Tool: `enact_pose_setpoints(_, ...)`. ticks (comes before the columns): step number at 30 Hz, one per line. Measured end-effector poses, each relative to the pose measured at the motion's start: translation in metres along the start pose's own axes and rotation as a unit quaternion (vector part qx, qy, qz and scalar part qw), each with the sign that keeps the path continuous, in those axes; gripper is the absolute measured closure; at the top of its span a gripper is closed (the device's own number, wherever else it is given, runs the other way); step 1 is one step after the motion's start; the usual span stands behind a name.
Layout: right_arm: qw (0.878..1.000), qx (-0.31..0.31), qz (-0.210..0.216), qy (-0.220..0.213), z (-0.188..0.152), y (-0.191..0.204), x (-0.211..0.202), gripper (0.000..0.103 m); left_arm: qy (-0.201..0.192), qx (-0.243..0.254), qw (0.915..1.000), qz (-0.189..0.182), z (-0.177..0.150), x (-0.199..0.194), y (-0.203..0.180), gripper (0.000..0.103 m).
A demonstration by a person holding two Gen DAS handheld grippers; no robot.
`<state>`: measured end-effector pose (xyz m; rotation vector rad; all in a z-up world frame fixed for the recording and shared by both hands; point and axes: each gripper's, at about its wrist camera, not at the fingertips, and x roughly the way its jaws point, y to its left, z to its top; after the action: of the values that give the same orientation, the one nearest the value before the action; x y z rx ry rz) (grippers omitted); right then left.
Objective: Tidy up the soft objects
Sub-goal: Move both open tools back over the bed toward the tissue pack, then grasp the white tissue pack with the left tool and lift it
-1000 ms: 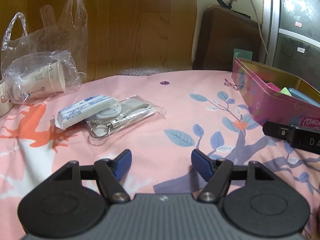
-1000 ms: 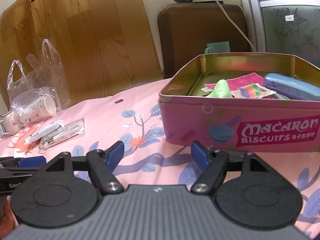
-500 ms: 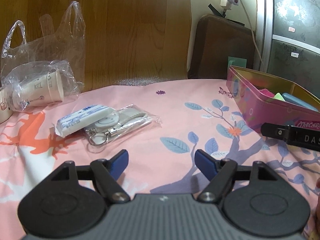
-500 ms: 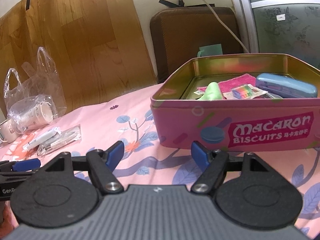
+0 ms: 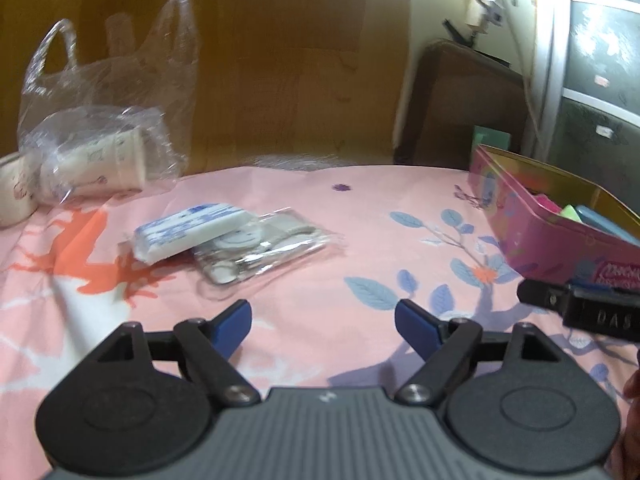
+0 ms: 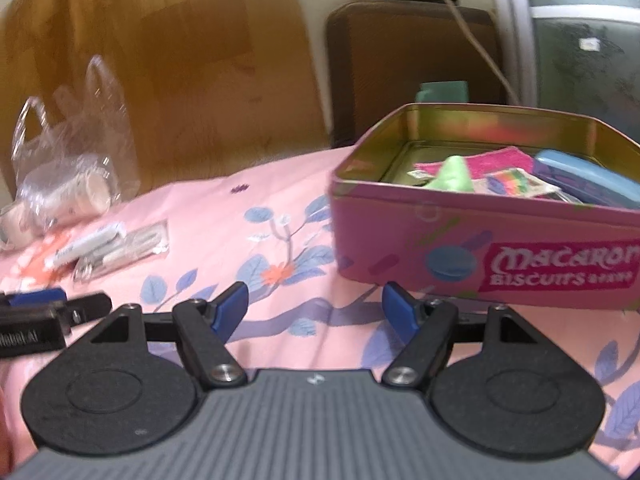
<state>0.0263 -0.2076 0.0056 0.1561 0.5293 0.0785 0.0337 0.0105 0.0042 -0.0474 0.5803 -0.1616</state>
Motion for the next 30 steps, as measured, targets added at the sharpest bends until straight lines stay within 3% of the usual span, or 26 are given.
enact_pose_setpoints(2,1.0,-0.01,0.014,0.005,0.001,0.007,0.001,0.027,0.003,-0.033,0.9995,0.001,0.004,-0.004,0.018,0.021)
enact_pose_setpoints(4,0.998,0.0,0.062,0.015,0.007,0.016,0.005,0.027,-0.01,-0.069,0.9975,-0.005,0.012,-0.012,0.043,0.021)
enact_pose_setpoints(6,0.994,-0.006,0.103,0.026,0.019,0.035,0.015,0.027,-0.041,-0.093,0.994,0.043,0.023,-0.02,0.074,0.02)
enact_pose_setpoints(8,0.989,-0.014,0.14,0.034,0.033,0.062,0.029,0.027,-0.061,-0.122,0.9851,0.104,0.033,-0.022,0.108,0.02)
enact_pose_setpoints(10,0.984,-0.019,0.173,0.045,0.051,0.09,0.05,0.027,-0.078,-0.166,0.9733,0.138,0.032,-0.02,0.141,0.022)
enact_pose_setpoints(12,0.977,-0.022,0.205,0.06,0.067,0.115,0.076,0.027,-0.056,-0.219,0.96,0.164,0.024,-0.008,0.165,0.026)
enact_pose_setpoints(13,0.974,-0.029,0.215,0.067,0.075,0.129,0.093,0.027,-0.03,-0.251,0.955,0.155,0.021,-0.001,0.176,0.03)
enact_pose_setpoints(15,0.97,-0.038,0.227,0.083,0.084,0.15,0.121,0.027,-0.027,-0.293,0.9484,0.119,0.016,0.002,0.189,0.03)
enact_pose_setpoints(18,0.955,-0.014,0.257,0.146,0.09,0.165,0.17,0.028,-0.03,-0.283,0.9504,0.126,0.018,0.002,0.184,0.03)
enact_pose_setpoints(21,0.941,0.014,0.278,0.193,0.089,0.172,0.204,0.03,-0.023,-0.278,0.9546,0.104,0.018,0.004,0.18,0.032)
enact_pose_setpoints(23,0.939,0.007,0.282,0.196,0.091,0.178,0.206,0.052,-0.019,-0.265,0.959,0.1,0.021,0.008,0.174,0.039)
enact_pose_setpoints(24,0.94,0.0,0.277,0.2,0.089,0.18,0.204,0.071,-0.017,-0.259,0.9611,0.094,0.02,0.009,0.172,0.045)
enact_pose_setpoints(27,0.931,0.012,0.307,0.198,0.087,0.178,0.188,0.077,-0.011,-0.244,0.9666,0.078,0.022,0.015,0.168,0.048)
enact_pose_setpoints(30,0.933,-0.033,0.314,0.172,0.079,0.183,0.155,0.079,-0.005,-0.236,0.9706,0.047,0.023,0.018,0.165,0.056)
